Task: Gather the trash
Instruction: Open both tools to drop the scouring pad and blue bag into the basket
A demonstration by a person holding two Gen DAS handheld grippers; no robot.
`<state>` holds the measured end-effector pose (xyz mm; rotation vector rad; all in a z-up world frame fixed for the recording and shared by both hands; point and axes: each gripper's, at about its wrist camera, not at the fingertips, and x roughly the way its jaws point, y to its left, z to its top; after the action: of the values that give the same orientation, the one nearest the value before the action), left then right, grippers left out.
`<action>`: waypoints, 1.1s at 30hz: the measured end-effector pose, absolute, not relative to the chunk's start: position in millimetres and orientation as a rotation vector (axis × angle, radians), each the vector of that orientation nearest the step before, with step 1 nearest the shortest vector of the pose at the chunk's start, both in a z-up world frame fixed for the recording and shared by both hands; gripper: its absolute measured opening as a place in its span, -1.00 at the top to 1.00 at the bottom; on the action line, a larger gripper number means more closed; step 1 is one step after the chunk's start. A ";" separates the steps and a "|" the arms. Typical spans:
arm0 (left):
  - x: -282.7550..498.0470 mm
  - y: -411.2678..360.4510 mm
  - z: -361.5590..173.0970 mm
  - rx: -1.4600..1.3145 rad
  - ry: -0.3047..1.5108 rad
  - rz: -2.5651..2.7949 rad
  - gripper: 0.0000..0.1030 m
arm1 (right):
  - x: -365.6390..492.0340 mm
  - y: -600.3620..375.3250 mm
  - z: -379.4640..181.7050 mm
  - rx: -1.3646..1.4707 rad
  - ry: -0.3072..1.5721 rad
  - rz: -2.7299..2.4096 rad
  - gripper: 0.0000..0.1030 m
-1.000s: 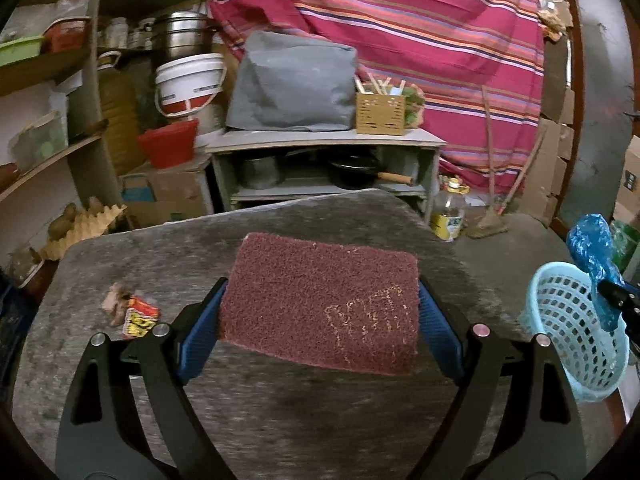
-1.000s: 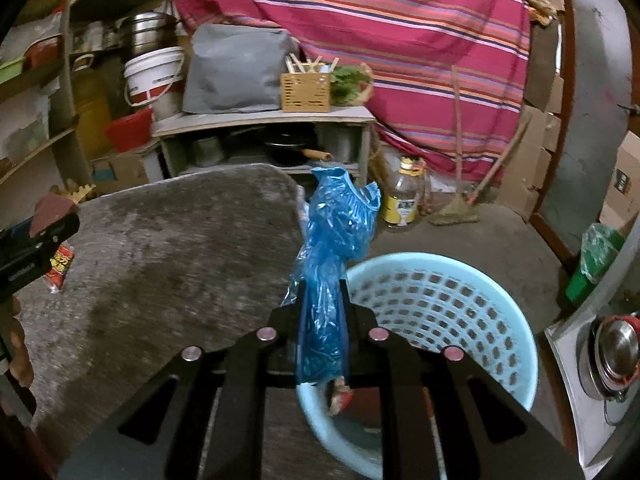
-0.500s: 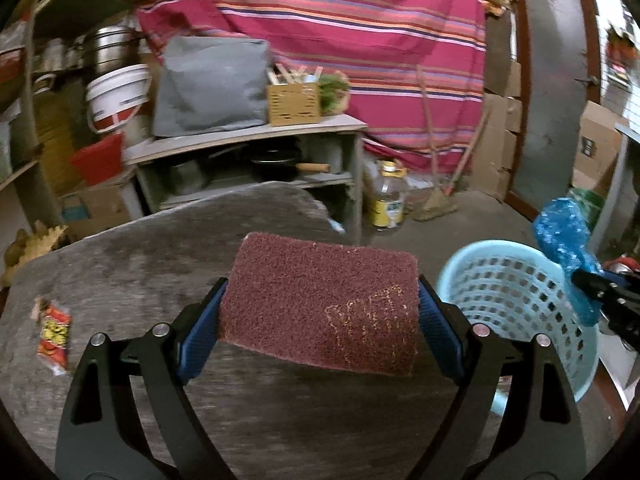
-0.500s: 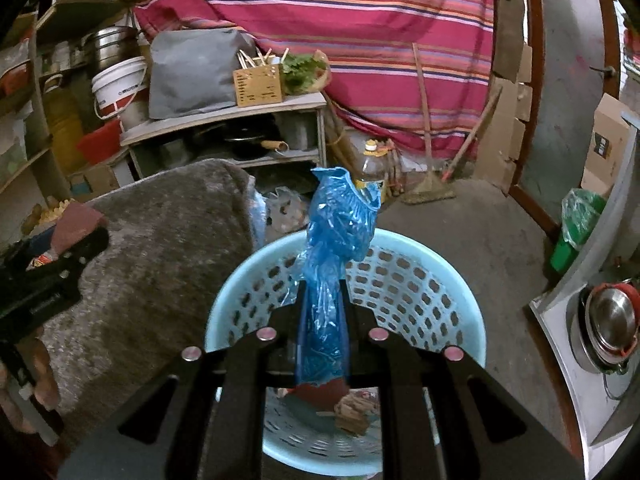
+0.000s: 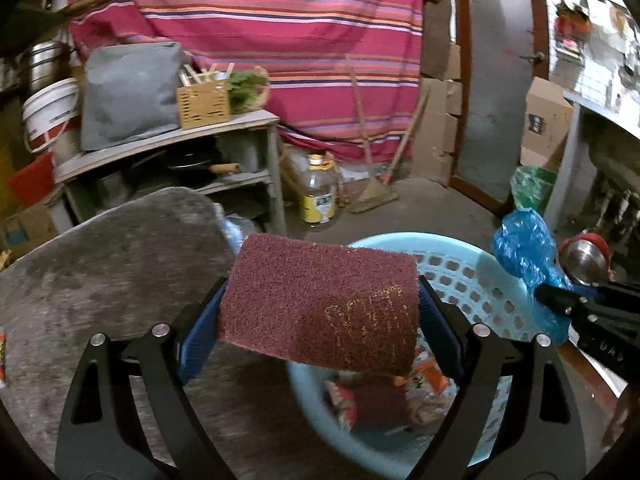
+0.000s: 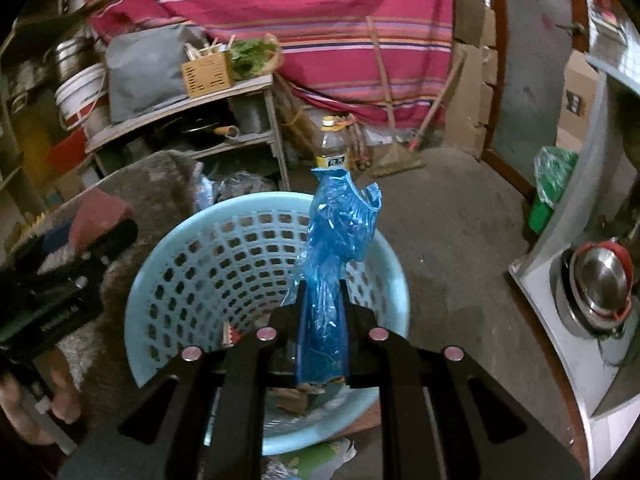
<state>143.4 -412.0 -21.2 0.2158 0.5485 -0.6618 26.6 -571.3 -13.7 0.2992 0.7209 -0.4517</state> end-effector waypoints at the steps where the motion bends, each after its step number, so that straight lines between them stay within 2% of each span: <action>1: 142.3 -418.6 -23.9 0.228 0.549 -0.665 -0.68 | 25.1 -574.7 -14.5 0.309 0.719 -0.453 0.73; 7: 137.2 -435.1 -32.5 0.258 0.568 -0.702 -0.71 | 27.5 -575.3 -16.7 0.320 0.721 -0.441 0.74; 11: 136.6 -430.5 -28.2 0.247 0.558 -0.702 -0.88 | 28.4 -575.4 -16.7 0.317 0.724 -0.432 0.74; 26: 159.2 -380.8 -15.6 0.165 0.563 -0.589 -0.89 | 58.7 -549.9 -25.0 0.297 0.756 -0.382 0.71; 27: 160.6 -376.5 -14.4 0.161 0.561 -0.579 -0.89 | 60.4 -548.2 -25.8 0.297 0.763 -0.384 0.64; 28: 161.6 -372.6 -13.3 0.160 0.560 -0.572 -0.89 | 61.8 -547.0 -26.6 0.299 0.768 -0.386 0.28; 29: 162.4 -369.6 -12.5 0.161 0.558 -0.567 -0.89 | 63.0 -545.0 -27.0 0.301 0.769 -0.394 0.01; 30: 163.0 -364.7 -10.9 0.162 0.553 -0.556 -0.89 | 63.7 -543.6 -26.5 0.298 0.768 -0.402 -0.39; 33: 164.8 -350.9 -7.4 0.156 0.545 -0.525 -0.89 | 66.7 -539.6 -25.1 0.296 0.774 -0.421 -0.41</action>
<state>164.8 -350.9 -7.4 0.1557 0.5447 -0.5253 66.7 -539.6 -25.1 0.2964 0.7743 -0.4207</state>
